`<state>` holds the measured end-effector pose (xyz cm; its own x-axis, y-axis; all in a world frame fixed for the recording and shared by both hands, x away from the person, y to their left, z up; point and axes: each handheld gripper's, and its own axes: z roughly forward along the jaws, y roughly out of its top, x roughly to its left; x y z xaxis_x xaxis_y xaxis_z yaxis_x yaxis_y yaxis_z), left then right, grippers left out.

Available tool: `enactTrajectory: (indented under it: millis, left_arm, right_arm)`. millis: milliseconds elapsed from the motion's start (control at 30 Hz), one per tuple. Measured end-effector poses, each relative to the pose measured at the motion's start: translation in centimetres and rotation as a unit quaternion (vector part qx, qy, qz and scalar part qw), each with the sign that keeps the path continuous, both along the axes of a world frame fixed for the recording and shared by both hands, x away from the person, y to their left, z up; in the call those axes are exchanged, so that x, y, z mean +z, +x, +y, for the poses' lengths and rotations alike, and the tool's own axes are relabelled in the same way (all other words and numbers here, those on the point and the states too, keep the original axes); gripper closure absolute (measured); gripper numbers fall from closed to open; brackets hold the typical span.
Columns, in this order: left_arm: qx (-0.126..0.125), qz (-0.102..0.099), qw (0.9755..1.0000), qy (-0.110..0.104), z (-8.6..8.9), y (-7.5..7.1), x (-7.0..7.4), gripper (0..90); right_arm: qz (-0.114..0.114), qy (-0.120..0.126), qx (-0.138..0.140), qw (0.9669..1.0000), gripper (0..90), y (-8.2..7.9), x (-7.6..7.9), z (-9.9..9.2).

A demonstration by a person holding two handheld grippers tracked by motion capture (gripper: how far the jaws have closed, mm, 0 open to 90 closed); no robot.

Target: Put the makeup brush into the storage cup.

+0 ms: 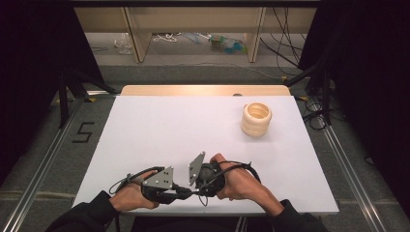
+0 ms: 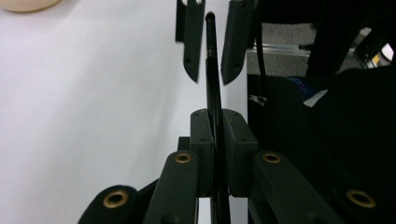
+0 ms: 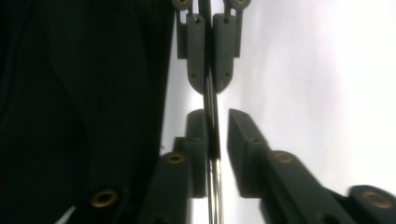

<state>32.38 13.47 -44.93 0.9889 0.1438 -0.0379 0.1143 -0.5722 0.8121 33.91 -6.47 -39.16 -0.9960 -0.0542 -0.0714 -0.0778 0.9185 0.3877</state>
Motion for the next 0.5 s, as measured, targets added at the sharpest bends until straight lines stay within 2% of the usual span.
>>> enactTrajectory:
  millis: [67, 133, 167, 233, 267, 300, 333, 367, 433, 467, 500]
  left_arm:
    - [0.008, -0.006, 0.9999, -0.004, 0.1, 0.2, 0.1, 83.5]
    - [0.021, -0.007, 0.9997, -0.007, 0.4, 0.4, 0.2, 83.5]
    - [0.028, -0.007, 0.9995, -0.012, 0.5, 0.5, 0.2, 83.5]
    - [0.045, -0.006, 0.9988, -0.02, 0.7, 0.7, 0.4, 83.5]
    - [0.055, -0.004, 0.998, -0.03, 0.8, 0.8, 0.4, 83.5]
    - [0.063, -0.004, 0.9973, -0.036, 0.9, 0.9, 0.4, 83.5]
    - [0.072, -0.005, 0.9966, -0.04, 1.0, 1.0, 0.5, 83.5]
    - [0.078, -0.005, 0.9959, -0.046, 1.2, 1.2, 0.5, 83.5]
    - [0.097, -0.004, 0.9935, -0.06, 1.4, 1.3, 0.7, 83.5]
    - [0.11, -0.007, 0.9918, -0.066, 1.5, 1.3, 0.8, 83.5]
    - [0.114, -0.007, 0.9909, -0.072, 1.6, 1.4, 0.9, 83.4]
  right_arm:
    - [-0.006, 0.006, -0.029, 0.9995, 70.4, -0.2, 0.7, -0.5]
    - [-0.014, 0.028, -0.037, 0.9988, 61.7, 0.0, 1.2, -1.0]
    - [-0.018, 0.046, -0.048, 0.9976, 56.5, 0.1, 1.4, -1.4]
    - [-0.021, 0.059, -0.068, 0.9957, 51.0, 0.3, 1.9, -2.1]
    - [-0.035, 0.074, -0.084, 0.9931, 46.4, 0.4, 2.1, -2.7]
    - [-0.049, 0.102, -0.104, 0.9881, 44.1, 0.6, 2.2, -3.1]
    - [-0.046, 0.12, -0.123, 0.984, 41.6, 0.7, 2.3, -3.7]
    - [-0.049, 0.14, -0.149, 0.9776, 37.9, 0.8, 2.4, -4.2]
    - [-0.056, 0.175, -0.197, 0.963, 35.9, 1.1, 2.3, -5.1]
    - [-0.056, 0.2, -0.227, 0.9515, 34.0, 1.2, 2.3, -5.8]
    - [-0.053, 0.218, -0.247, 0.9427, 31.7, 1.4, 2.3, -6.3]
